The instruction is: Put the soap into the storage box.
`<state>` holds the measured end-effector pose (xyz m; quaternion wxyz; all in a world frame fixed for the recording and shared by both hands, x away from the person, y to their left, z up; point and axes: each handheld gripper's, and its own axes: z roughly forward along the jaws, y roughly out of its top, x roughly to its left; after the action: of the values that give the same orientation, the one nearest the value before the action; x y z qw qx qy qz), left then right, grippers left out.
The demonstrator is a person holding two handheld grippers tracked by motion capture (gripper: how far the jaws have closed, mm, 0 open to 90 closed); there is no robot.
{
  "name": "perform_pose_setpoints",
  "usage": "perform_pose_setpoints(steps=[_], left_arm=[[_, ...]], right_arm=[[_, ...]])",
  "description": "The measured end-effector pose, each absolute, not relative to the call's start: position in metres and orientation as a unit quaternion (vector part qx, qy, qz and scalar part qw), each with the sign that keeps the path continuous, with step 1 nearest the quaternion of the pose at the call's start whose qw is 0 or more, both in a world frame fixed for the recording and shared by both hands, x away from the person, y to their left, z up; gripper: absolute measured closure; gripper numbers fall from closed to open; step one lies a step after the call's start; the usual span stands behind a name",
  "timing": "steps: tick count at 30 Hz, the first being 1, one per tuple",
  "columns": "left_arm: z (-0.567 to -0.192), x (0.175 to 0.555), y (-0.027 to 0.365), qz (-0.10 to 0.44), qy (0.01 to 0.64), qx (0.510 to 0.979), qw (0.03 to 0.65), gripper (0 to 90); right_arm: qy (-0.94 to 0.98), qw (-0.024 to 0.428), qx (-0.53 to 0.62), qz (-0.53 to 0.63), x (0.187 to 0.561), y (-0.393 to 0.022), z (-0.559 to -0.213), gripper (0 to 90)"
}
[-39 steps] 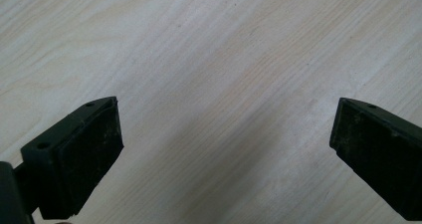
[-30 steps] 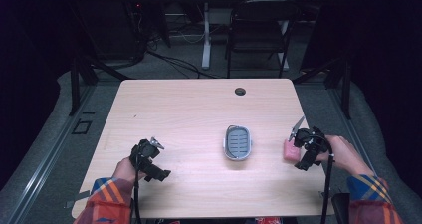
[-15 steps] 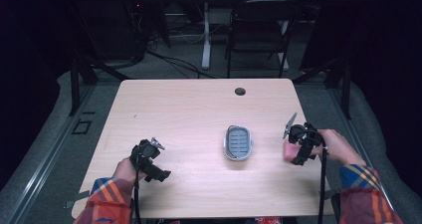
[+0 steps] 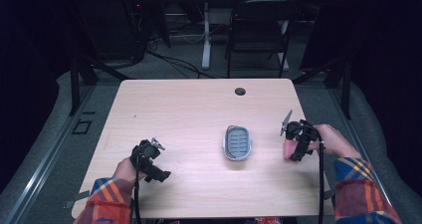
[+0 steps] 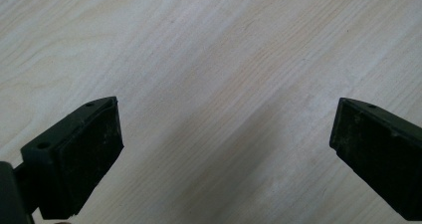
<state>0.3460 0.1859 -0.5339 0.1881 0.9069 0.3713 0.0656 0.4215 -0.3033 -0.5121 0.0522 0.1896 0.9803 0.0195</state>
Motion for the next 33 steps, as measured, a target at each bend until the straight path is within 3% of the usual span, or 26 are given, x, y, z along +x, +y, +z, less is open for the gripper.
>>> perform_pose_setpoints(steps=[33], left_arm=[[-0.535,0.341,0.189,0.067,0.374,0.907,0.182,0.2]], right_arm=[[0.984,0.024,0.173,-0.045,0.436,-0.298,-0.545,7.1]])
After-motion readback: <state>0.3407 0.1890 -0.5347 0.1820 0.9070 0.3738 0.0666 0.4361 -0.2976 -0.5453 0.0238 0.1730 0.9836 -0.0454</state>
